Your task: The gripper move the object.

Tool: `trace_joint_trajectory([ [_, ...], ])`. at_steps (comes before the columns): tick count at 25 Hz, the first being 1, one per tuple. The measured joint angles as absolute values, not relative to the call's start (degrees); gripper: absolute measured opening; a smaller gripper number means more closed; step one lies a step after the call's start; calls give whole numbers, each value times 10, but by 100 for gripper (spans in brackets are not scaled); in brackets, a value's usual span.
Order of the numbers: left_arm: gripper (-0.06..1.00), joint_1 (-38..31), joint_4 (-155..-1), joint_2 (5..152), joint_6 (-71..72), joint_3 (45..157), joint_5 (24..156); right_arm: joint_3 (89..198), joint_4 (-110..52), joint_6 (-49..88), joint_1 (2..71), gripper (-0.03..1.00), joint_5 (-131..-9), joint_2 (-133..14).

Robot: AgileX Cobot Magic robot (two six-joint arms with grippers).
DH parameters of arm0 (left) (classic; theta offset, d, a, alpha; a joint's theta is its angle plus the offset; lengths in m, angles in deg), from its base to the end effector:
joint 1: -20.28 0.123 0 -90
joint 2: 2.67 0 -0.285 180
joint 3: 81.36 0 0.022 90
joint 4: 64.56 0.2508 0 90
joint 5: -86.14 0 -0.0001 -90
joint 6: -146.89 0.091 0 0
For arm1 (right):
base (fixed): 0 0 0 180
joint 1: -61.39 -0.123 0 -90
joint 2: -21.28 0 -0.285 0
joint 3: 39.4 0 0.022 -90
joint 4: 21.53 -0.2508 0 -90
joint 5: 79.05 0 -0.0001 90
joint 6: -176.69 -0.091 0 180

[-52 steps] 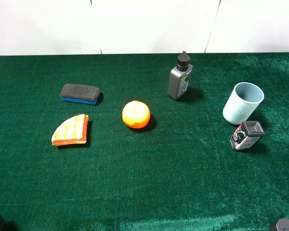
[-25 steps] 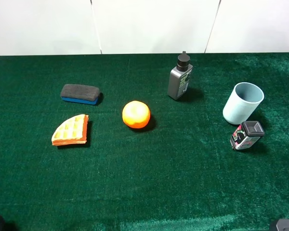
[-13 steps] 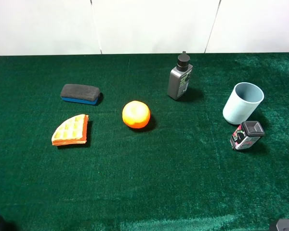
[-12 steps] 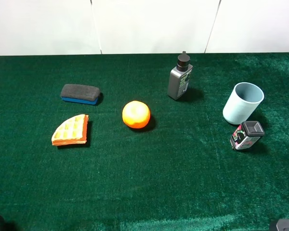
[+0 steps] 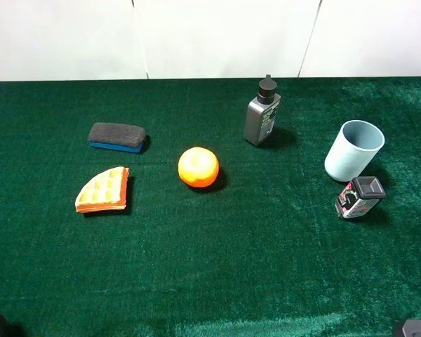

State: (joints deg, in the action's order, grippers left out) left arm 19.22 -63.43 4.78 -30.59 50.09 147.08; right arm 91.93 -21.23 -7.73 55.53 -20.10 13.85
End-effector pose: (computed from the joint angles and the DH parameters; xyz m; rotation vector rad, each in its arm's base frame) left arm -0.0059 0.0017 0.2771 0.0627 2.0401 0.0395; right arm -0.0042 -0.0008 0.2794 -0.0251 2.0095 0.1084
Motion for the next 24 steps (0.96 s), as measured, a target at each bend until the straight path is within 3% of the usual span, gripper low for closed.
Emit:
trace_joint_trajectory([
  [24,94,192,-634,48,-306,501,1471,919,-212,-77,555,70,-202,139],
])
